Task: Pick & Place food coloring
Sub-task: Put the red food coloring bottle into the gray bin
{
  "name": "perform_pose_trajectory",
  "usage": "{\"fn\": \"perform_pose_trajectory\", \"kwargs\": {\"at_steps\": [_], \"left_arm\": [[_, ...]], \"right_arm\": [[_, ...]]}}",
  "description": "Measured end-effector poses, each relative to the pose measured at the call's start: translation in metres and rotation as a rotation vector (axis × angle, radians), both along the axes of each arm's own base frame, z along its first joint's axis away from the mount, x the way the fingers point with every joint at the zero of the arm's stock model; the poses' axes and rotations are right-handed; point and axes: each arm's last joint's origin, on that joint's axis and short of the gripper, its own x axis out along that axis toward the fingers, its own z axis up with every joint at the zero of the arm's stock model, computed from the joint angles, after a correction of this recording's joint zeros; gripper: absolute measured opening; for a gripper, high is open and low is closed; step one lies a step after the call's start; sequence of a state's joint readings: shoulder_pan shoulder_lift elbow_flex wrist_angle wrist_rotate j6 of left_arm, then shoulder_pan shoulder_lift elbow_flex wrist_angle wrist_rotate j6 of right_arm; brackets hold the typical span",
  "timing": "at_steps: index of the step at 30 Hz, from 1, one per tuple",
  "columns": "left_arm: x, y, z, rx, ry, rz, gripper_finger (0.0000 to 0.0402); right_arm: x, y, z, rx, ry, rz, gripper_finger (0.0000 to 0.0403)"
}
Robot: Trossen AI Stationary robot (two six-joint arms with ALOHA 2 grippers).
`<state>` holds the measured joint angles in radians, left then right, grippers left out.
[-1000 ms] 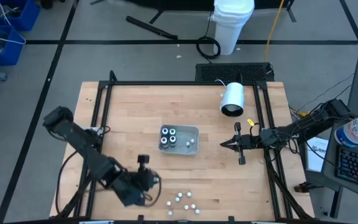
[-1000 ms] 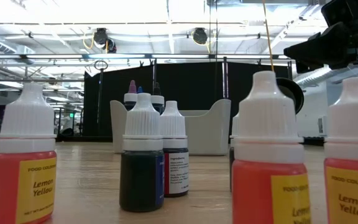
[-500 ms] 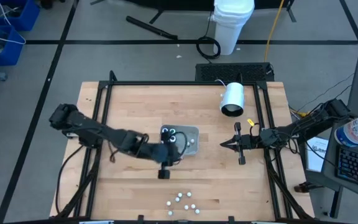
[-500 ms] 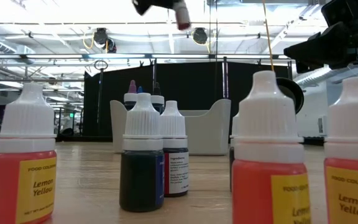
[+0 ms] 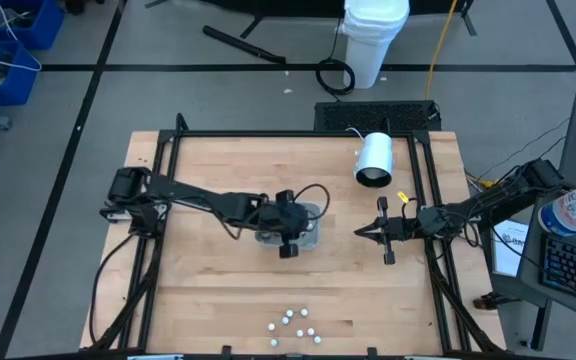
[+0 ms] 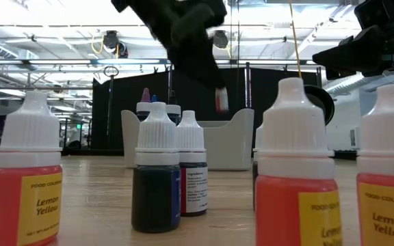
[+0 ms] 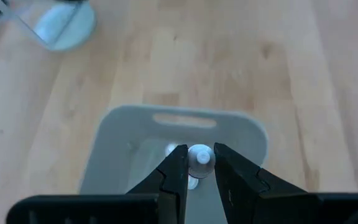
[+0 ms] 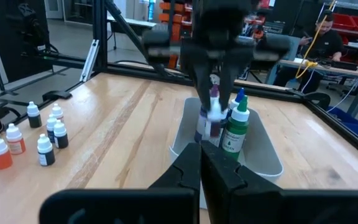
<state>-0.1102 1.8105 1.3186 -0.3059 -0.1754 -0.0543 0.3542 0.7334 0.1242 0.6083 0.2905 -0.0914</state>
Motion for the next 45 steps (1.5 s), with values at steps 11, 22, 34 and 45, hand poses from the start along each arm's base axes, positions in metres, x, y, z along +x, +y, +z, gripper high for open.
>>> {"fn": "perform_pose_trajectory", "kwargs": {"at_steps": [11,22,34,45], "left_arm": [[0.005,-0.001,-0.027,0.031,0.090,0.025,0.0076],[0.007,-0.003,-0.034,0.046,0.110,0.024,0.0076],[0.002,-0.023,-0.029,0.148,0.110,-0.057,0.0076],[0.004,-0.033,-0.011,0.160,0.146,-0.077,0.0076]], "right_arm": [[0.000,0.000,0.000,-0.002,-0.003,0.000,0.0000],[0.000,0.000,0.000,0.000,-0.003,0.000,0.0000],[0.000,0.000,0.000,-0.002,-0.003,0.000,0.0000],[0.000,0.000,0.001,0.004,-0.011,0.000,0.0000]]}}
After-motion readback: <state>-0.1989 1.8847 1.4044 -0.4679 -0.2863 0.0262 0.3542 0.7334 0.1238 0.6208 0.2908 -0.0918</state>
